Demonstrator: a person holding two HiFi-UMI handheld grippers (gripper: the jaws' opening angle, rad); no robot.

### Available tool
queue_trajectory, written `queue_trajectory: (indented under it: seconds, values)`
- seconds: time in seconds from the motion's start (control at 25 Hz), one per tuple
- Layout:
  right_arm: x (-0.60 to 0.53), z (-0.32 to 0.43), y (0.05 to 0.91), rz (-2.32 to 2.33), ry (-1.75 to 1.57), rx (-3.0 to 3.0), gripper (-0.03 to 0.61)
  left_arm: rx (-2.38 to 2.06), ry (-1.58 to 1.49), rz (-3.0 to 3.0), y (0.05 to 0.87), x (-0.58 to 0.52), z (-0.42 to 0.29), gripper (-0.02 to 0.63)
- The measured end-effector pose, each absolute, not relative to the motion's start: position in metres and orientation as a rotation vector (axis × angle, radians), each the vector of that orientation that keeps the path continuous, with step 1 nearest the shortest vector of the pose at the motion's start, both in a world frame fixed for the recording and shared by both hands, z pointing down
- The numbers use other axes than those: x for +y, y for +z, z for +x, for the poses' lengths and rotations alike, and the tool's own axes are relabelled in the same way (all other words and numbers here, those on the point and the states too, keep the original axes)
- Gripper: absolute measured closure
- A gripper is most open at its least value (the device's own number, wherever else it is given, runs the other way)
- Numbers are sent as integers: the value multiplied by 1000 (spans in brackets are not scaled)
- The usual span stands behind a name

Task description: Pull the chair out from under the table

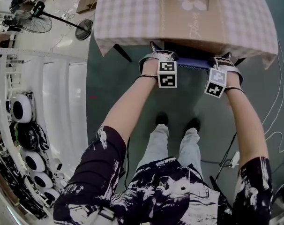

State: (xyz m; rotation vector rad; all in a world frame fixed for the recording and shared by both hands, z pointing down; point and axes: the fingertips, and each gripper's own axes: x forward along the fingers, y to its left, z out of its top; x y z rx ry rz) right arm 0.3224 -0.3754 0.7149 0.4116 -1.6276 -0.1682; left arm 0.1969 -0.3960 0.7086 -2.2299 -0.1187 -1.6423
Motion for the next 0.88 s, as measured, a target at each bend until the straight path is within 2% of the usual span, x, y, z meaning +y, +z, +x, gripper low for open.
queue_trajectory:
  seconds: [0.16, 0.88]
  values:
    - [-374, 322, 713, 429, -135, -1627, 436, -79, -1638, -2230, 708, -397, 197, 485]
    - [-328, 312, 710, 414, -107, -1646, 461, -41, -1621, -2220, 703, -355, 187, 508]
